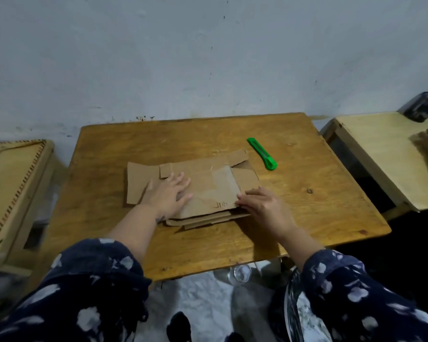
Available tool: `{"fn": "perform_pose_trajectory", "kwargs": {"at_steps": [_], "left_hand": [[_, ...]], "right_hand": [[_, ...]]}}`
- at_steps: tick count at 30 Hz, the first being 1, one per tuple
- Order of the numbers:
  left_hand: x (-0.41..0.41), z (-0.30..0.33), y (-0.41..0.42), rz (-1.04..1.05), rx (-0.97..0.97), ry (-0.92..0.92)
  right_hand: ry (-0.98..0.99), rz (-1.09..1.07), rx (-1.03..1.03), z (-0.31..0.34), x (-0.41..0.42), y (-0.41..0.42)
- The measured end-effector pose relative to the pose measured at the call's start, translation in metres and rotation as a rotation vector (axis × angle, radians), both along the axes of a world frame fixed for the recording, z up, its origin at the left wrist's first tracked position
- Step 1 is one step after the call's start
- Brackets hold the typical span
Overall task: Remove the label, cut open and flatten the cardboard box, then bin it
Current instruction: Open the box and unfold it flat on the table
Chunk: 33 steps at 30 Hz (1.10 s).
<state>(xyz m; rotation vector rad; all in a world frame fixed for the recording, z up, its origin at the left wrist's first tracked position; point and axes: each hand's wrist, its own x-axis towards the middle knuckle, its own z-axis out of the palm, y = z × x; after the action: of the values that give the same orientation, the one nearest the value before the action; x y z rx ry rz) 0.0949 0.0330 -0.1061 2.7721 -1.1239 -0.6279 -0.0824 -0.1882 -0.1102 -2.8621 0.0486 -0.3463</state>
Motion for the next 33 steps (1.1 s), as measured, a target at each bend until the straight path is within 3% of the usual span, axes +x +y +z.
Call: {"fn": "perform_pose_trajectory", "kwargs": {"at_steps": [5, 8, 14, 17, 21, 26, 30, 33], "left_hand": [[-0.018, -0.015, 0.004, 0.004, 0.043, -0.05], [-0.024, -0.018, 0.004, 0.018, 0.041, -0.06], [-0.022, -0.011, 0.0, 0.232, -0.144, 0.091], [-0.024, -0.008, -0.006, 0.227, -0.108, 0.114], [-0.041, -0.027, -0.008, 0.14, 0.024, -0.057], [-0.036, -0.046, 0.0, 0.106, -0.073, -0.209], [-0.03, -0.051, 0.003, 0.104, -0.122, -0.259], [-0.023, -0.051, 0.003, 0.097, -0.142, -0.255]], "right_hand": [[0.119, 0.011, 0.04, -0.019, -0.028, -0.006], [0.131, -0.117, 0.141, -0.018, -0.029, -0.005], [0.139, -0.33, 0.183, -0.018, 0.004, 0.0], [0.193, -0.396, 0.164, -0.02, 0.015, 0.002], [0.196, -0.398, 0.16, -0.023, 0.028, -0.006], [0.139, -0.413, 0.182, -0.015, 0.056, -0.032], [0.221, -0.397, 0.043, -0.021, 0.075, -0.043], [0.298, -0.41, 0.055, -0.027, 0.078, -0.039]]}}
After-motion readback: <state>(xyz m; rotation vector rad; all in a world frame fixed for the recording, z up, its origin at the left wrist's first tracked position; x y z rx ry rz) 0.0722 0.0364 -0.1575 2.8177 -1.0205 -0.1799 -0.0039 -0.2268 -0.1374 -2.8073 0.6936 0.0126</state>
